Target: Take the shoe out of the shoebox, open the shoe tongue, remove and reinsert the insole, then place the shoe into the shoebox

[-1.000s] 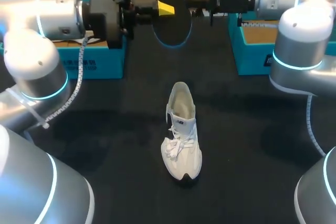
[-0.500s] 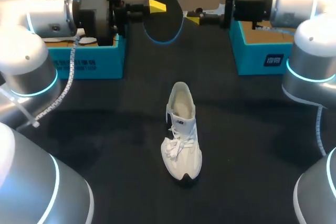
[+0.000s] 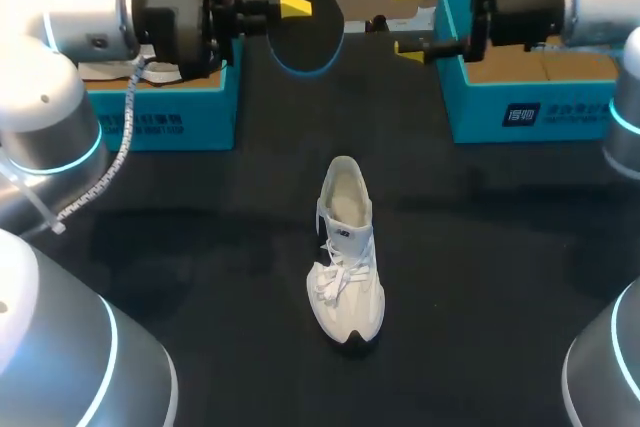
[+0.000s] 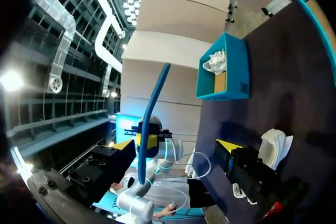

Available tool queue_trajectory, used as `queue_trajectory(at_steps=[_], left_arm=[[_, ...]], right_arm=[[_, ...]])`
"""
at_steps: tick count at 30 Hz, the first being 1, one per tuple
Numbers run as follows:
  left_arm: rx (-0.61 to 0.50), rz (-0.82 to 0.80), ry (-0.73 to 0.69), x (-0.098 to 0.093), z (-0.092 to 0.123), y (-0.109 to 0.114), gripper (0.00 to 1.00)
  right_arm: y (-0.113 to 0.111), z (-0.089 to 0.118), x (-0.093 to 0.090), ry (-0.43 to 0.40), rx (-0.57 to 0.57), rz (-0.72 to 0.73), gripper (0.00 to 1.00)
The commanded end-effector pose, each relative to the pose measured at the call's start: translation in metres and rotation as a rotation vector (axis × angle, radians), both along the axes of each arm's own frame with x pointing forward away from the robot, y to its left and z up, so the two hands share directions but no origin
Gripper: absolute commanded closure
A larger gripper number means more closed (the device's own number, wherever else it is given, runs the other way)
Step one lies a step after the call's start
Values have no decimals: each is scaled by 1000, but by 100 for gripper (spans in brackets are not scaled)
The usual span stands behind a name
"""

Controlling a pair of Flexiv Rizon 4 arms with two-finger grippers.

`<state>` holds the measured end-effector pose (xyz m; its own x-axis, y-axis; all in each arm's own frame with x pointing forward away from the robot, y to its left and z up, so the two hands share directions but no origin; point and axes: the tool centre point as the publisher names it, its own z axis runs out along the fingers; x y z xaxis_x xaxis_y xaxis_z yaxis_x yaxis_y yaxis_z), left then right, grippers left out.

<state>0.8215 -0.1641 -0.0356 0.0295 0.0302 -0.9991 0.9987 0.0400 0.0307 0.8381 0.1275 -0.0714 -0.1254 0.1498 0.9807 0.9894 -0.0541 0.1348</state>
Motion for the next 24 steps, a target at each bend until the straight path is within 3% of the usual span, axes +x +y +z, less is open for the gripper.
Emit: queue_trajectory(at_steps=[1,11,24], left_arm=[[2,0,0,0,1,0,100],[2,0,0,0,1,0,100],[2,0,0,0,1,0,100]], right_arm=[[-6,4,-5,2,-15,-5,0],[-9,2,-5,3,2,1,0],[-79,-10,-24,60,-82,6,0]])
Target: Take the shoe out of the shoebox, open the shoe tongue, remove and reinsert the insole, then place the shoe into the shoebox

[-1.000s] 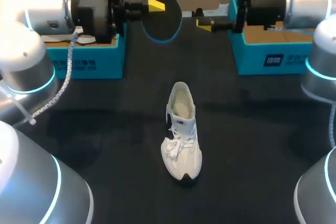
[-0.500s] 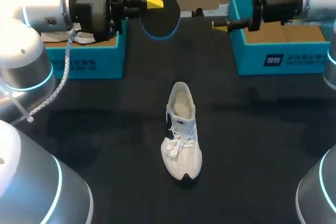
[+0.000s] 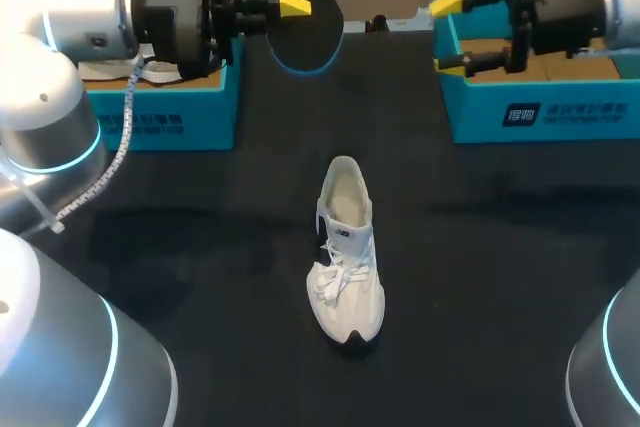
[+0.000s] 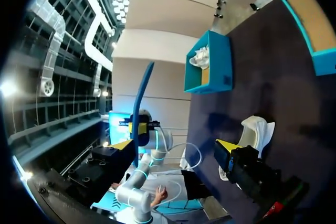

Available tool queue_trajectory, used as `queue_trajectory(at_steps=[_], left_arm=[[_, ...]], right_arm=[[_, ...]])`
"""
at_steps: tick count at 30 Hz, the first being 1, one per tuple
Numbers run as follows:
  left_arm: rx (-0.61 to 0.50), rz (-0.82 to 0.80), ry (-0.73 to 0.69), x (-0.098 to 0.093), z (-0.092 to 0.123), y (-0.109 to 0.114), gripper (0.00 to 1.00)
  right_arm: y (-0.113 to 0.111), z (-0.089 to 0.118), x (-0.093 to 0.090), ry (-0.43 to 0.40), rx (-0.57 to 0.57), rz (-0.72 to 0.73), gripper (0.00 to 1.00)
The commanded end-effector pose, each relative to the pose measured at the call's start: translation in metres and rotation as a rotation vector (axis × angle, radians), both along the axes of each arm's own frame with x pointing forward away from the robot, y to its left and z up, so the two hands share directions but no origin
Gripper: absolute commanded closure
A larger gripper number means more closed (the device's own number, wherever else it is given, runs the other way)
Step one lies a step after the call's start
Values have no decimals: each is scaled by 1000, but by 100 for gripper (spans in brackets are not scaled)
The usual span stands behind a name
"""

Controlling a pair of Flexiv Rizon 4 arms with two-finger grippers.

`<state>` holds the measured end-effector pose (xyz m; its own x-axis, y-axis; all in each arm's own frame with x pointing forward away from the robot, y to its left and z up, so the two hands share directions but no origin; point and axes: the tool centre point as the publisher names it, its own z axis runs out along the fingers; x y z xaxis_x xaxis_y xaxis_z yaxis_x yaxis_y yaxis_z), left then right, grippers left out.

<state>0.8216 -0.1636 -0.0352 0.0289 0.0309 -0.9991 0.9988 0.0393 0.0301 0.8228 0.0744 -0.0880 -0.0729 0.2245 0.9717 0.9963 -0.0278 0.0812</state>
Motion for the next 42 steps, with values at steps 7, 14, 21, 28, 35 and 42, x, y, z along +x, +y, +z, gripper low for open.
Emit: queue_trajectory(at_steps=[7,14,21,28,35,42], left_arm=[[1,0,0,0,0,0,100],[1,0,0,0,0,0,100],[20,-29,173,-13,5,-5,100],[77,-27,477,-26,11,-5,100],[105,9,870,-34,4,-4,100],[89,3,1185,-39,-8,-7,100]], right_arm=[[-31,15,-1,-18,20,-8,0],[-28,17,2,-27,12,10,0],[-28,17,2,-27,12,10,0],[-28,17,2,-27,12,10,0],[-28,17,2,-27,12,10,0],[-28,17,2,-27,12,10,0]])
